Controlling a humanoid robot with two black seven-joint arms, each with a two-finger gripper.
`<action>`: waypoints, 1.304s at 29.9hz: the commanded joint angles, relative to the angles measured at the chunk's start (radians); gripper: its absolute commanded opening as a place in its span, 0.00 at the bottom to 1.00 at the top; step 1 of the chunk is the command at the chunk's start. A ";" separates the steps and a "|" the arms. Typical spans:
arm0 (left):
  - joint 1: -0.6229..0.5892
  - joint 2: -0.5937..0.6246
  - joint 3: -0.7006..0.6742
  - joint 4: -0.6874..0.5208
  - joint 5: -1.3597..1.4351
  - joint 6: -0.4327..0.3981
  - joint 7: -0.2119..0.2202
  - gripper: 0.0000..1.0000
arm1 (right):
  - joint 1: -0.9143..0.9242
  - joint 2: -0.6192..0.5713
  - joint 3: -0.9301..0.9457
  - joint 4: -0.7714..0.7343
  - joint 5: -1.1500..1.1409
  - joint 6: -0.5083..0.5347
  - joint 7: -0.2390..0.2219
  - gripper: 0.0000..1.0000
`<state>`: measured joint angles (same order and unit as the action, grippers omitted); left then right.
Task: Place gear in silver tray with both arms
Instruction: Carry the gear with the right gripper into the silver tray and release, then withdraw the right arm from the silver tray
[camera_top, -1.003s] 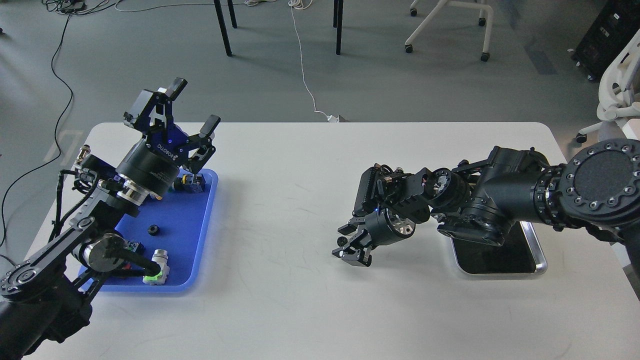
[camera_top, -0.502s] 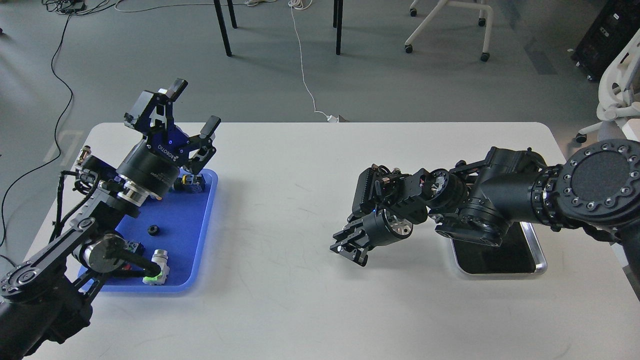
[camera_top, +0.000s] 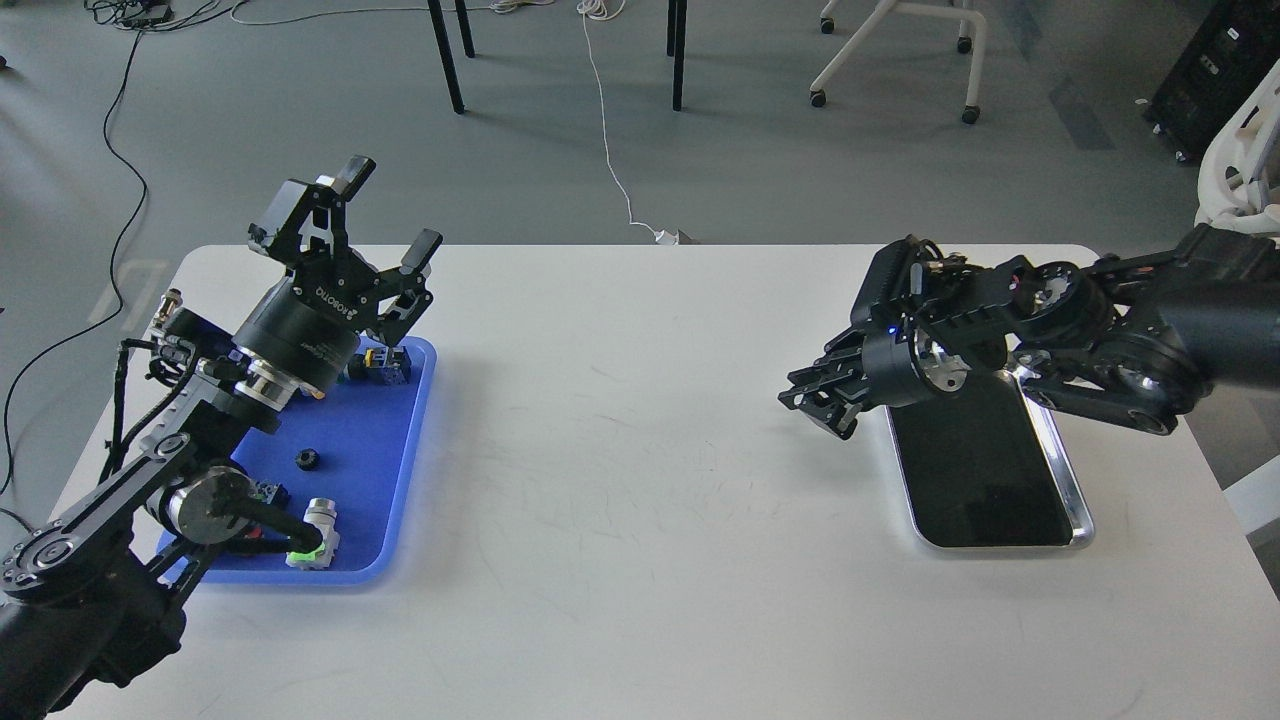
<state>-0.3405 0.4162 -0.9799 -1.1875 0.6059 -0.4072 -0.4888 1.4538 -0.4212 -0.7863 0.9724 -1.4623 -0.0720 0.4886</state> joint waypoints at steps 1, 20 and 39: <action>0.000 -0.010 0.001 0.000 0.002 0.001 0.000 0.98 | -0.016 -0.137 -0.002 0.002 -0.093 0.001 0.000 0.13; 0.000 -0.030 0.001 0.000 0.002 -0.002 0.000 0.98 | -0.193 -0.143 0.016 -0.185 -0.098 -0.002 0.000 0.31; -0.002 0.016 0.020 -0.001 0.023 -0.005 0.000 0.98 | -0.308 -0.176 0.511 0.006 0.451 0.003 0.000 0.97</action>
<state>-0.3406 0.4120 -0.9700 -1.1873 0.6176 -0.4085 -0.4888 1.2123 -0.6009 -0.4119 0.9273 -1.2221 -0.0737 0.4886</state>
